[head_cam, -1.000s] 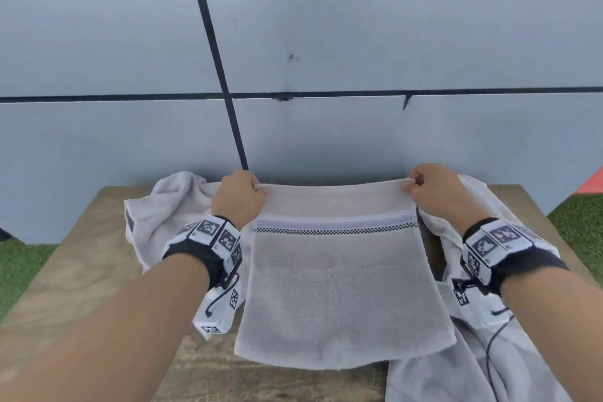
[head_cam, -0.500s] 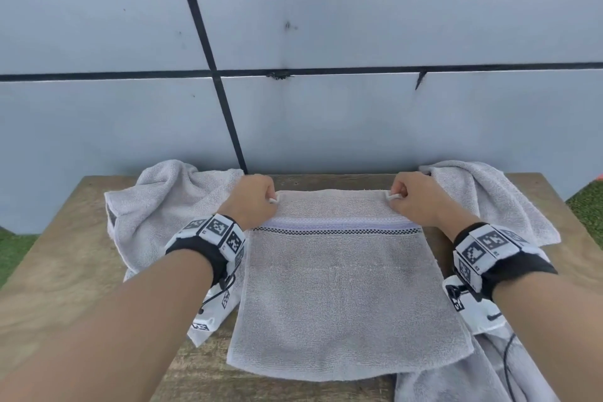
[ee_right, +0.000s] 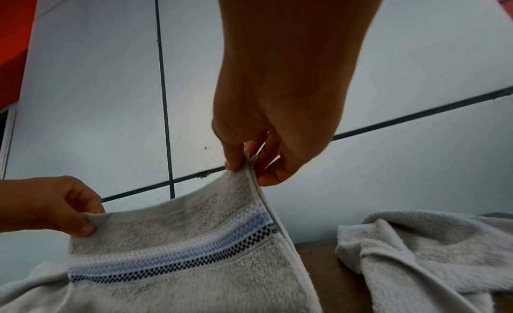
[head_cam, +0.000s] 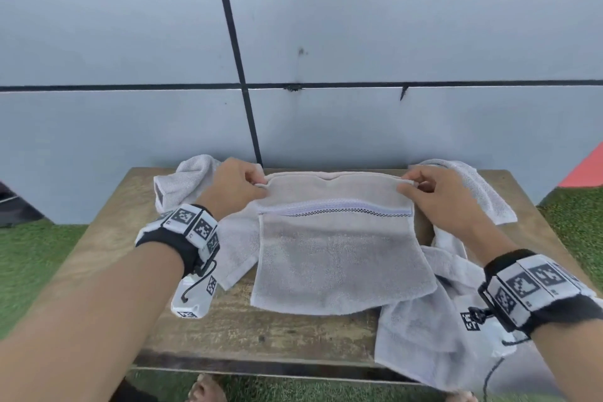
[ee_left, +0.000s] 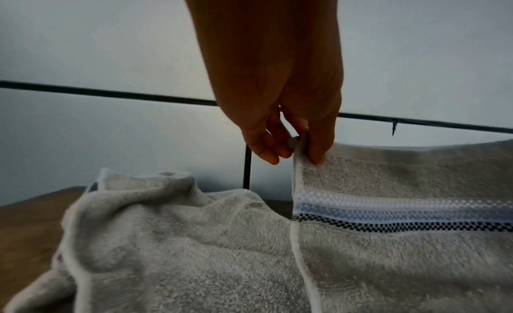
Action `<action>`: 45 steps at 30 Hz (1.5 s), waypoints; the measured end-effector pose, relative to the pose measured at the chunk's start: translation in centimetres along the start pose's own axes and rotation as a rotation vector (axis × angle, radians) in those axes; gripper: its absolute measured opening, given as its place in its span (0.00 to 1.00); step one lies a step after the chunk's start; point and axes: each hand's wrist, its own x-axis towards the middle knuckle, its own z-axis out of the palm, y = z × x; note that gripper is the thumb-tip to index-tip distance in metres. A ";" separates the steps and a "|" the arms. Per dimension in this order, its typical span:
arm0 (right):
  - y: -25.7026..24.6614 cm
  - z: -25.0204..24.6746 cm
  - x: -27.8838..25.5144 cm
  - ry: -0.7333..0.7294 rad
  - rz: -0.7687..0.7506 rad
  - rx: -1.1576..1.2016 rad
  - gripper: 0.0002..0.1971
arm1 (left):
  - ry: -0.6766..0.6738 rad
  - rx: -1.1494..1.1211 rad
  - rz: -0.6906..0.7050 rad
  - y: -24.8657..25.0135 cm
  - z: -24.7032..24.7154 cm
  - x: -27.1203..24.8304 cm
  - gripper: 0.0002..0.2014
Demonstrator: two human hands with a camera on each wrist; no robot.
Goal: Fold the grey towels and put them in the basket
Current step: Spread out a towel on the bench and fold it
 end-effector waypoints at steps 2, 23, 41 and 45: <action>-0.7 -0.9 -1.6 0.026 -0.004 0.037 0.02 | 0.015 0.001 0.015 0.9 -1.5 -1.8 0.09; -3.2 9.0 -15.8 -0.270 -0.160 0.221 0.14 | -0.155 -0.129 0.281 0.9 8.5 -17.3 0.10; -2.4 7.9 -13.1 -0.118 -0.041 0.286 0.10 | -0.019 -0.545 0.377 0.5 13.1 -13.2 0.09; -2.9 8.0 -12.5 -0.088 -0.037 0.234 0.08 | -0.008 -0.541 0.379 0.4 13.1 -12.8 0.08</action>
